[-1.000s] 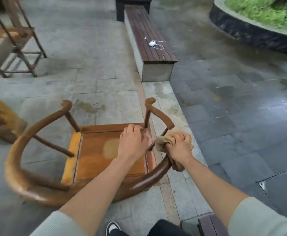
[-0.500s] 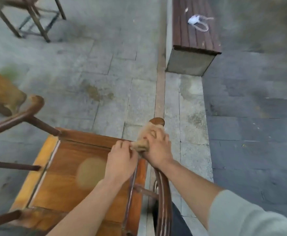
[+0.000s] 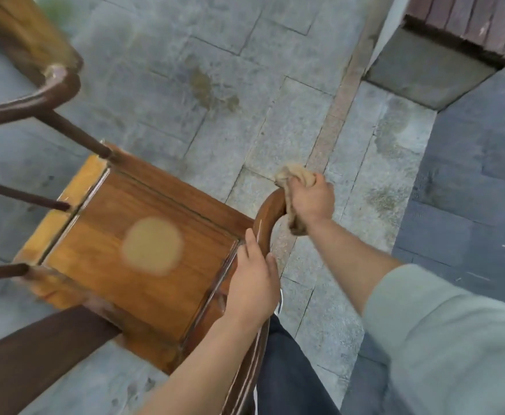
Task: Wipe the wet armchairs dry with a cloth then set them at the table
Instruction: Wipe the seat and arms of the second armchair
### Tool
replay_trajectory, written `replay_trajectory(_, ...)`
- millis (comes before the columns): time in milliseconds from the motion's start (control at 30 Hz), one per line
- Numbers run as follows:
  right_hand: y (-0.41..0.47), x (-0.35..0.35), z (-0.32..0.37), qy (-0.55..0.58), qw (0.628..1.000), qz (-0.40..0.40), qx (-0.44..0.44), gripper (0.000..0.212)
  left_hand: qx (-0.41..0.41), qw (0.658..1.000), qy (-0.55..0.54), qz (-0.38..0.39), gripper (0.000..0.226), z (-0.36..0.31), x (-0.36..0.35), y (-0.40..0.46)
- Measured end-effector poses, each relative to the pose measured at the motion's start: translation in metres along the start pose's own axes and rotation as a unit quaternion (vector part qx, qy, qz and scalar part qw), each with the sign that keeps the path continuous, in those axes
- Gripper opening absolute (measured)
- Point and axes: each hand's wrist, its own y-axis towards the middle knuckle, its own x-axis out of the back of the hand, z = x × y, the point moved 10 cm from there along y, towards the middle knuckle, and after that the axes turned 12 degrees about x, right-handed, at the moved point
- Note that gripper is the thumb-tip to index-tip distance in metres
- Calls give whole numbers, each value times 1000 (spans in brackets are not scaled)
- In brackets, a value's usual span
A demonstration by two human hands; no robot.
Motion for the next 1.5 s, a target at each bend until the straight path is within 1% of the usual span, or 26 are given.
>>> replay_trajectory(67,6,-5,7,-35,996,62,54,38,-18,1000,19,3,67,7,4,-17)
replay_trajectory(133,-4,-8,21,-82,988,89,99,41,-26,999,28,27,70,19,4,-39)
replay_trajectory(167,-17,-11,33,-104,980,100,138,43,-27,998,41,47,72,28,2,-51)
replay_trajectory(233,-58,-25,60,-151,947,155,236,51,-28,991,89,96,74,47,-8,-79)
replay_trajectory(267,-93,-35,75,-165,922,188,297,53,-33,986,114,117,74,60,-7,-97)
replay_trajectory(300,-136,-40,90,-182,891,216,355,52,-39,982,132,128,74,74,-1,-119)
replay_trajectory(333,-154,-42,94,-183,875,228,386,49,-39,977,150,149,73,81,0,-122)
replay_trajectory(400,-203,-31,101,-185,849,256,423,44,-30,968,175,177,73,106,13,-148)
replay_trajectory(500,-254,-2,88,-134,850,345,374,50,-55,950,232,200,68,135,42,-187)
replay_trajectory(533,-272,8,86,-134,844,373,362,56,-68,943,261,193,66,143,55,-200)
replay_trajectory(633,-357,26,87,-142,796,458,369,83,-112,911,378,124,65,181,108,-242)
replay_trajectory(667,-383,28,90,-140,773,481,389,90,-123,901,404,100,66,191,126,-250)
replay_trajectory(700,-412,26,98,-147,739,494,434,93,-131,897,416,72,67,204,147,-263)
replay_trajectory(767,-458,14,118,-168,672,494,526,91,-135,905,404,2,66,224,187,-279)
replay_trajectory(833,-490,-4,148,-192,636,464,586,91,-136,906,389,-101,62,236,229,-288)
replay_trajectory(867,-501,-12,163,-204,626,448,605,91,-136,896,391,-159,57,242,249,-289)
replay_trajectory(967,-532,-30,192,-216,616,412,636,89,-107,871,376,-298,43,257,293,-297)
replay_trajectory(1033,-551,-40,207,-202,626,387,647,86,-79,874,340,-338,41,273,311,-299)
replay_trajectory(1100,-566,-45,221,-206,628,358,659,82,-20,890,294,-348,41,294,320,-297)
replay_trajectory(1133,-570,-47,226,-223,619,345,670,82,3,895,274,-352,42,302,323,-299)
replay_trajectory(1200,-571,-48,226,-254,600,342,677,82,19,899,244,-363,49,310,326,-306)
replay_trajectory(1267,-568,-50,224,-239,608,375,658,80,22,901,211,-378,52,315,334,-309)
replay_trajectory(1333,-577,-54,225,-225,614,401,642,77,14,905,172,-388,45,318,343,-311)
replay_trajectory(1400,-594,-65,232,-239,606,384,654,82,-6,915,108,-388,36,325,361,-310)
replay_trajectory(1433,-603,-71,239,-236,611,367,660,85,-15,921,77,-383,35,330,374,-307)
replay_trajectory(1500,-621,-81,261,-206,641,318,668,91,-23,927,52,-370,36,343,405,-295)
